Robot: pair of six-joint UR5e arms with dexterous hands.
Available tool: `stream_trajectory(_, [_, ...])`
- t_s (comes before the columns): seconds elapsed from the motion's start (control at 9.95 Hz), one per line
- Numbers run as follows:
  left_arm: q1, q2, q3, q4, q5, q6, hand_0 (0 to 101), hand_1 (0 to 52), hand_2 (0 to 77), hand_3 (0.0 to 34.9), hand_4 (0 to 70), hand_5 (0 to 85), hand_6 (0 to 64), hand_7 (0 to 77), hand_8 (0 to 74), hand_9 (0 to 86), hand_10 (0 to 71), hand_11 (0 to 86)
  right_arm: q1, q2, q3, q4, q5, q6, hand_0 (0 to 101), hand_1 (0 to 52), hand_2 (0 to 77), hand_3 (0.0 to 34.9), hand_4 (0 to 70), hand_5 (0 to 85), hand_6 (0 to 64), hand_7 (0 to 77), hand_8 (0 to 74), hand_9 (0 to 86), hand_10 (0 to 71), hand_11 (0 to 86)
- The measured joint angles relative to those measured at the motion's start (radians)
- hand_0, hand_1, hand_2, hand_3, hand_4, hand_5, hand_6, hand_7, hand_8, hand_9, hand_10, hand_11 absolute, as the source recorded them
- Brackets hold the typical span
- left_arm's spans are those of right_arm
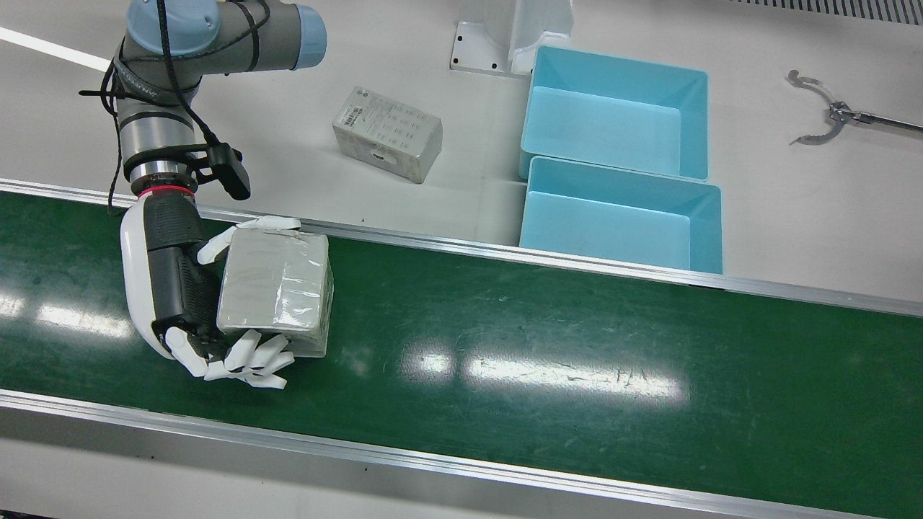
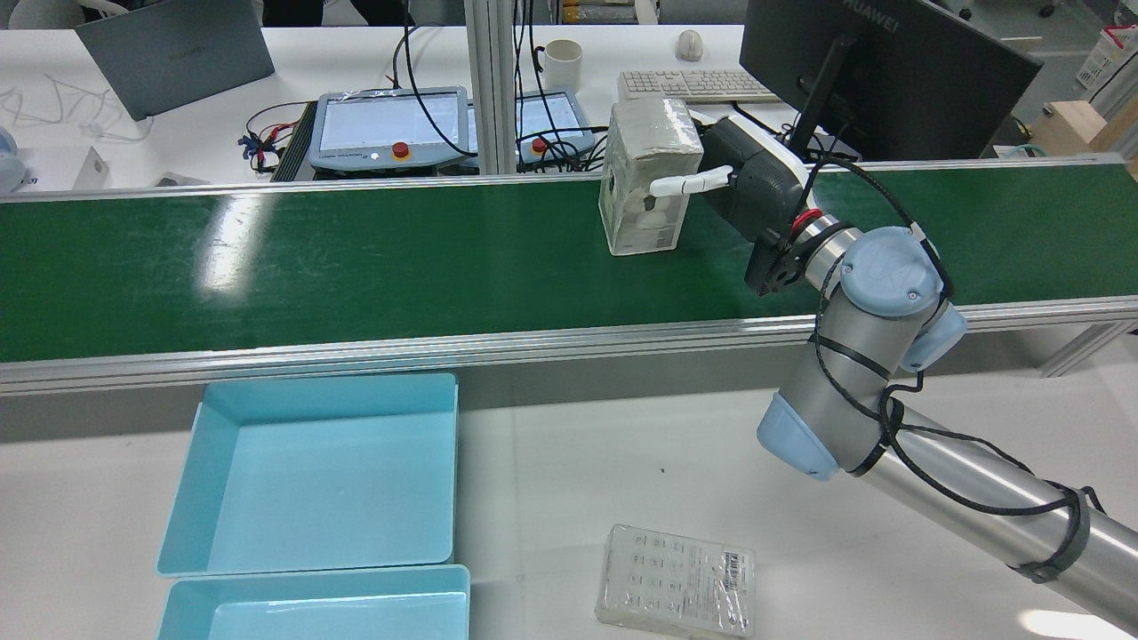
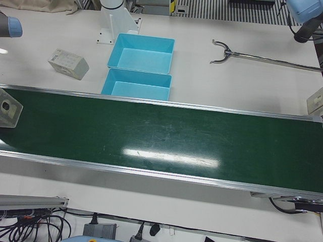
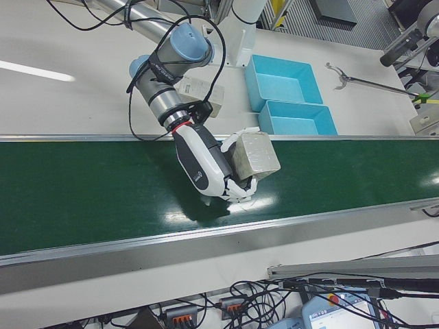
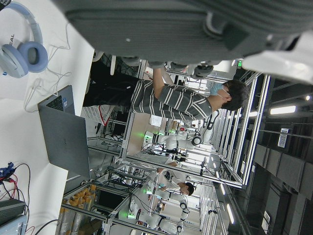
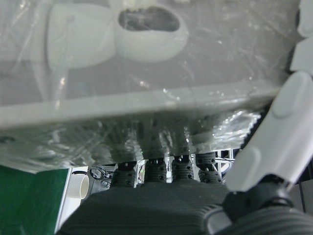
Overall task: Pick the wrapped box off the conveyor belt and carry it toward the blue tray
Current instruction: 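Close the right hand fingers around the wrapped white box on the belt, then lift the wrapped box off the belt and carry it toward the blue tray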
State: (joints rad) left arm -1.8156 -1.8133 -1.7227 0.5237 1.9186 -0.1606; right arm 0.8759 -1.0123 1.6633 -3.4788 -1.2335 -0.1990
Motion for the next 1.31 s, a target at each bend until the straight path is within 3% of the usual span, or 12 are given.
stream_trajectory(0.1, [0.0,0.0,0.0,0.0,0.0,0.0,0,0.0,1.1,0.0,0.0,1.1,0.0,0.0,0.0,0.0,0.0,0.0,0.0,0.0,0.009,-0.002,0.0,0.0,41,1.1,19.1,0.6,20.2,60.5,34.9,39.8,43.6,32.7,32.2,22.4])
stream_trajectory(0.2, [0.0,0.0,0.0,0.0,0.0,0.0,0,0.0,0.5,0.0,0.0,1.1,0.0,0.0,0.0,0.0,0.0,0.0,0.0,0.0,0.022,-0.004,0.0,0.0,41,0.0,21.3,0.2,22.9,66.0,38.2,44.2,50.2,39.8,37.1,31.6])
stream_trajectory(0.3, [0.0,0.0,0.0,0.0,0.0,0.0,0,0.0,0.5,0.0,0.0,1.1,0.0,0.0,0.0,0.0,0.0,0.0,-0.003,0.001,0.042,-0.006,0.0,0.0,41,0.0,21.3,0.2,22.9,66.0,38.2,44.2,50.2,39.8,37.1,31.6])
stream_trajectory(0.4, [0.0,0.0,0.0,0.0,0.0,0.0,0,0.0,0.5,0.0,0.0,1.1,0.0,0.0,0.0,0.0,0.0,0.0,-0.011,0.001,0.07,-0.009,0.001,0.0,41,0.0,21.8,0.0,25.6,71.4,45.8,62.2,59.4,51.8,39.3,54.0])
stream_trajectory(0.5, [0.0,0.0,0.0,0.0,0.0,0.0,0,0.0,0.5,0.0,0.0,1.1,0.0,0.0,0.0,0.0,0.0,0.0,-0.026,0.004,0.1,-0.012,0.002,0.0,41,0.0,21.8,0.0,25.6,71.4,45.8,62.2,63.3,58.4,38.7,55.6])
stream_trajectory(0.6, [0.0,0.0,0.0,0.0,0.0,0.0,0,0.0,0.5,0.0,0.0,1.1,0.0,0.5,0.0,0.0,0.0,0.0,-0.044,0.013,0.124,-0.013,0.008,0.0,40,0.0,20.7,0.0,22.9,81.3,57.8,77.4,71.4,81.3,37.1,51.3])
stream_trajectory(0.7, [0.0,0.0,0.0,0.0,0.0,0.0,0,0.0,0.5,0.0,0.0,1.1,0.0,0.5,0.0,0.0,0.0,0.0,-0.078,0.023,0.152,-0.013,0.03,-0.001,41,0.0,21.3,0.0,24.0,80.7,60.0,77.4,67.6,81.8,36.5,50.7])
stream_trajectory(1.01, [0.0,0.0,0.0,0.0,0.0,0.0,0,0.0,0.5,0.0,0.0,1.1,0.0,0.0,0.0,0.0,0.0,0.0,-0.277,0.064,0.237,-0.013,0.199,-0.019,43,0.0,20.7,0.0,24.0,80.7,60.5,77.4,64.9,81.8,33.8,47.5])
stream_trajectory(1.11, [0.0,0.0,0.0,0.0,0.0,0.0,0,0.0,0.5,0.0,0.0,1.1,0.0,0.0,0.0,0.0,0.0,0.0,-0.338,0.093,0.248,-0.012,0.238,-0.043,43,0.0,20.7,0.0,24.0,80.7,60.5,77.4,64.9,81.8,33.8,47.5])
stream_trajectory(1.21, [0.0,0.0,0.0,0.0,0.0,0.0,0,0.0,0.5,0.0,0.0,1.1,0.0,0.0,0.0,0.0,0.0,0.0,-0.392,0.124,0.257,-0.011,0.265,-0.08,43,0.0,20.2,0.0,21.8,80.7,60.5,77.4,56.7,81.8,28.4,39.8])
stream_trajectory(1.31, [0.0,0.0,0.0,0.0,0.0,0.0,0,0.0,0.5,0.0,0.0,1.1,0.0,0.0,0.0,0.0,0.0,0.0,-0.437,0.145,0.263,-0.01,0.292,-0.112,43,0.5,20.2,0.1,20.7,80.2,60.5,77.4,54.5,81.3,26.7,36.5])
